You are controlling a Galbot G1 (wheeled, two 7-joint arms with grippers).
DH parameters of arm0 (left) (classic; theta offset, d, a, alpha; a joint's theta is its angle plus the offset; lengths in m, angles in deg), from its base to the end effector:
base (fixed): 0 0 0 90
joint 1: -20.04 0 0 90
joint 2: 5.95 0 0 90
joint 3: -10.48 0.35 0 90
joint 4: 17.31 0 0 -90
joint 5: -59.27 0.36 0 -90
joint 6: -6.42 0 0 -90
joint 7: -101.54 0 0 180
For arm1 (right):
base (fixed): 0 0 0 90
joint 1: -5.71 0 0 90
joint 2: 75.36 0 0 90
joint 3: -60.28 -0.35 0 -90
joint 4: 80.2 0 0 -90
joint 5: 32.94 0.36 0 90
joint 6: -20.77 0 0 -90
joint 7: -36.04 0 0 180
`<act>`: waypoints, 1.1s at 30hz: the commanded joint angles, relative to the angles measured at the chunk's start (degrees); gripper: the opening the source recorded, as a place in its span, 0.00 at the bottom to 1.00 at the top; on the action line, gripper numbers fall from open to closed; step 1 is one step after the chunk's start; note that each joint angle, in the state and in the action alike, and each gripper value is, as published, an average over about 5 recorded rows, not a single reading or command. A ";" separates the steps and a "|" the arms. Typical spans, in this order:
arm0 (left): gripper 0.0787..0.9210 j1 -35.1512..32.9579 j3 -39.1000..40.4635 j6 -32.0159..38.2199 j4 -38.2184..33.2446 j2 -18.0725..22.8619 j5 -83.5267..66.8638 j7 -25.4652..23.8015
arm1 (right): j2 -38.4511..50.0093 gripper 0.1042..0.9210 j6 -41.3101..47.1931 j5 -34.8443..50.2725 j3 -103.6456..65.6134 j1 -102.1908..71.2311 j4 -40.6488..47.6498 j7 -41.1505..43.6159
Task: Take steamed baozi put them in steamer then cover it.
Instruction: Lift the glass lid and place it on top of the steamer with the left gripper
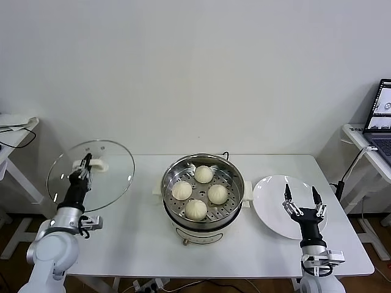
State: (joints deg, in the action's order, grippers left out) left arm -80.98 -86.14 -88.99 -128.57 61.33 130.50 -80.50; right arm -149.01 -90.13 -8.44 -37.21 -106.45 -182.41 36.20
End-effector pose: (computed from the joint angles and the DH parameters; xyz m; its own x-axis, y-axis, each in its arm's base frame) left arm 0.2913 0.1204 -0.2477 -0.9848 -0.0560 -0.1647 -0.1599 -0.0805 0.9838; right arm 0.2288 -0.1211 -0.3630 -0.9713 0.0987 -0.2163 0.0763 0.9911 0.1095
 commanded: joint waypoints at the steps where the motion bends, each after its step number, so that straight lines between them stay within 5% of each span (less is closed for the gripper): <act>1: 0.13 1.94 16.97 -20.13 -15.34 -6.59 -3.21 -12.19 | -0.28 0.88 -0.13 -0.10 -0.38 -0.09 0.25 0.05; 16: 0.13 16.23 39.64 -29.42 -11.29 -5.73 4.07 -17.60 | -2.64 0.88 -0.42 -1.48 -1.54 -0.69 0.78 0.06; 33: 0.13 22.94 49.60 -33.37 -1.71 4.75 11.61 -18.90 | -3.64 0.88 -0.60 -2.48 -2.33 -1.10 1.19 0.01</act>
State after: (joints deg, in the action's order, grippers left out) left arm -62.39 -44.32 -119.01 -135.33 60.04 137.41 -98.05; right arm -152.41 -90.75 -10.71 -39.46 -107.56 -181.33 36.26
